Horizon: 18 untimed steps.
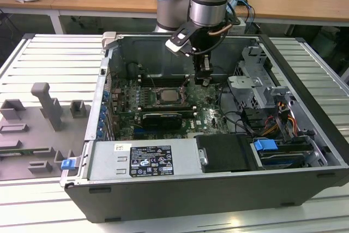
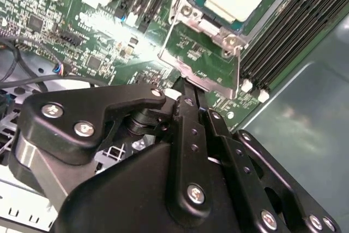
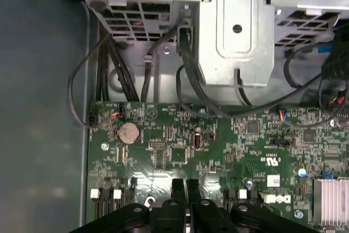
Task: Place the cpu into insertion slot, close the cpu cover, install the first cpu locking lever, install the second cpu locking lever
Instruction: 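Close the cpu cover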
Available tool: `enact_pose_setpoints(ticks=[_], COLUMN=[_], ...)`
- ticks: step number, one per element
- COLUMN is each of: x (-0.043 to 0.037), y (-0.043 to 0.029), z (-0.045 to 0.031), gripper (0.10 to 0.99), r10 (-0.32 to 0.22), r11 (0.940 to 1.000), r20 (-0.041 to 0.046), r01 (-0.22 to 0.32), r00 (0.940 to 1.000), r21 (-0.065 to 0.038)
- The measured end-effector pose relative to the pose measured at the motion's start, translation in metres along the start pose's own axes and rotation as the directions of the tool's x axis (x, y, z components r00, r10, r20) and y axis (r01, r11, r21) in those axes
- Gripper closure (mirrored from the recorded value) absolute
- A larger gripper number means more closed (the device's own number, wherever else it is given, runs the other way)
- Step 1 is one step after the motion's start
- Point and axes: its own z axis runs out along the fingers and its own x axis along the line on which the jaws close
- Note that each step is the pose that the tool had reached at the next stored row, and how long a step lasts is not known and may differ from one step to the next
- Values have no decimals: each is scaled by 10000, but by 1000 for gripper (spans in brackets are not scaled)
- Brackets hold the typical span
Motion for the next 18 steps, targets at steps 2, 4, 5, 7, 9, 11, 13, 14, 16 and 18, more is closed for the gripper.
enact_pose_setpoints(ticks=[2, 4, 5, 7, 9, 11, 13, 14, 16, 18], x=[1, 2, 3, 4, 5, 8, 8, 9, 11, 12], y=[-59, -106, -161, -244, -294, -393, -443, -512, -563, -598], z=[0, -1, -3, -5, -6, -7, -9, -6, 17, 44], gripper=[925, 925, 925, 925, 925, 925, 925, 925, 925, 925], r10=[-2, -1, -1, -2, 0, 0, -2, -1, 0, -1], r11=[10000, 10000, 10000, 10000, 10000, 10000, 10000, 10000, 10000, 10000], r20=[0, 0, 1, 0, 1, -1, 0, -1, 1, 1], r01=[2, 1, 1, 2, 0, 0, 2, 1, 0, 1], r00=[10000, 10000, 10000, 10000, 10000, 10000, 10000, 10000, 10000, 10000], r21=[0, 1, 0, 0, 1, 0, 0, 0, 1, 1])
